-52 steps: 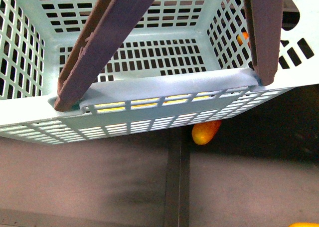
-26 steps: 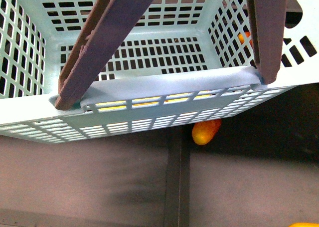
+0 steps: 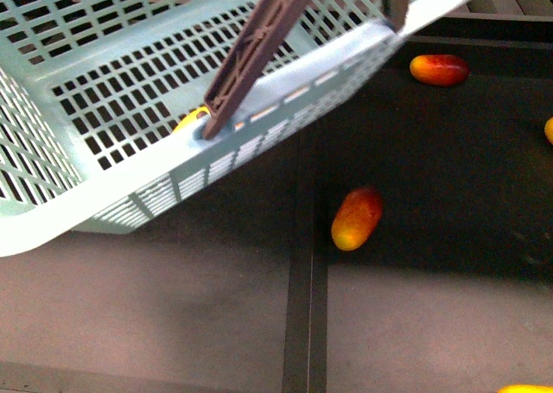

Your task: Pick lemon and mango into basket

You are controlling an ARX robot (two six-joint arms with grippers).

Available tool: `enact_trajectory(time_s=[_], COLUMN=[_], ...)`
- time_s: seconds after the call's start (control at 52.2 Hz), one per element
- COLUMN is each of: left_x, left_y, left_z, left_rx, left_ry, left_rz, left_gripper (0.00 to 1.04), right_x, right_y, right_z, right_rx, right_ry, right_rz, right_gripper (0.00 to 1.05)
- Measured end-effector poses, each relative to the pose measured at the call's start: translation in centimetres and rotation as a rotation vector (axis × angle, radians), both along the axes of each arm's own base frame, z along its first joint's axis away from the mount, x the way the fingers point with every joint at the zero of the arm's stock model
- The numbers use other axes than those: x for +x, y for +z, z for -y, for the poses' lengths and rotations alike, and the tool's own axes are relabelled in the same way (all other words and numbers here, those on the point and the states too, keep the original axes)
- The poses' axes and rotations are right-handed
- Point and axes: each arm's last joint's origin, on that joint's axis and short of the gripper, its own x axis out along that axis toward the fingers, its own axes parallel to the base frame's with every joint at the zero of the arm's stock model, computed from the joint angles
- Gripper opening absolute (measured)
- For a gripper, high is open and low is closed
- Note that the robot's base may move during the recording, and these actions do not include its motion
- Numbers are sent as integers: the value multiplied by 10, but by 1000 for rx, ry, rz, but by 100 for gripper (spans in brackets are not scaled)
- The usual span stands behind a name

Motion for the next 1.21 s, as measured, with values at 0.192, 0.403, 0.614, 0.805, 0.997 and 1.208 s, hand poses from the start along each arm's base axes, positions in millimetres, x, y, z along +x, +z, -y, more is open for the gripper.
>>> enact_trajectory(time_s=[0.192,0.403,0.614,0.805,0.997,1.208], left_x=[16,76,159,181,178,166], left_y=[-17,-59,-87,-126,-142,-150], left_z=[-36,-71,-86,-83,-84,-86], left_rx=[-82,-151,-244,-228,-251,-257], left_ry=[149,344,513,554,602,625], left_rz=[-24,-114,-147,-260,-305,-327], left_gripper=[5,5,5,5,5,5], right_x=[0,0,0,0,0,0], right_y=[0,0,0,0,0,0], right_z=[0,0,0,0,0,0], right_rx=[0,0,0,0,0,0], right_ry=[1,0,0,1,1,1], right_rz=[0,0,0,0,0,0], right_gripper=[96,96,96,96,96,96])
